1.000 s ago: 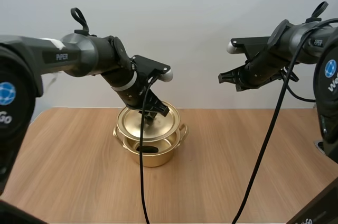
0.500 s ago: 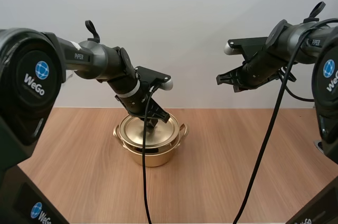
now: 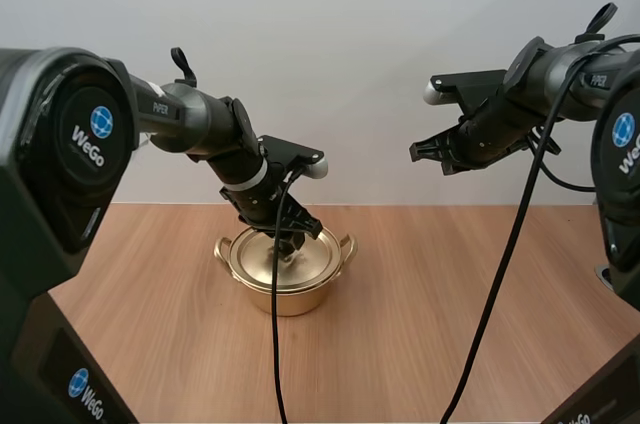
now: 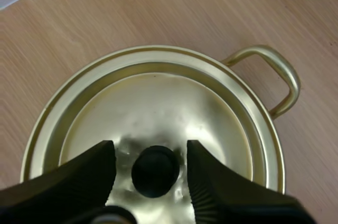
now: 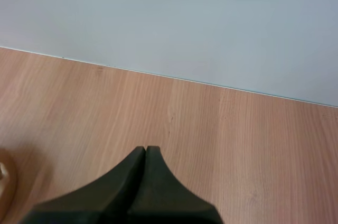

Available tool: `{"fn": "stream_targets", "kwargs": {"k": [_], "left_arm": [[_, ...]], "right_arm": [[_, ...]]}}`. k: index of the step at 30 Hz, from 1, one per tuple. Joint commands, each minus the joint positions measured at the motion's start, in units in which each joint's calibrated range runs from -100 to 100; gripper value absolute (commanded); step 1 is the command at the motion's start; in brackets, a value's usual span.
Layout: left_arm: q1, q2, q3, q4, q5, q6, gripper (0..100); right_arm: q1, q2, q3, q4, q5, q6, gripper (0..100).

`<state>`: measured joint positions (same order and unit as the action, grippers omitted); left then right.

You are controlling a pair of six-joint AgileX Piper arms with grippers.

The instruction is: Open the pot, put the car inside, and close it

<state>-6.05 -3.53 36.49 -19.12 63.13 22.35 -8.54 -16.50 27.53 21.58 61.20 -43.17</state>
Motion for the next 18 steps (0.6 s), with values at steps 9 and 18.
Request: {"fn": "stream_targets", "kwargs": {"k": [9, 18], "left_arm": [[-0.05, -7.2, -4.5, 0.1, 1.0, -1.2, 21], [-0.05, -25.1, -12.1, 3.0, 1.9, -4.2, 0]], "right_arm": [[0.0, -0.1, 0.0, 1.3, 0.1, 0.0, 0], [0.0, -4.8, 0.0, 10.8, 1.2, 5.3, 0]]}}
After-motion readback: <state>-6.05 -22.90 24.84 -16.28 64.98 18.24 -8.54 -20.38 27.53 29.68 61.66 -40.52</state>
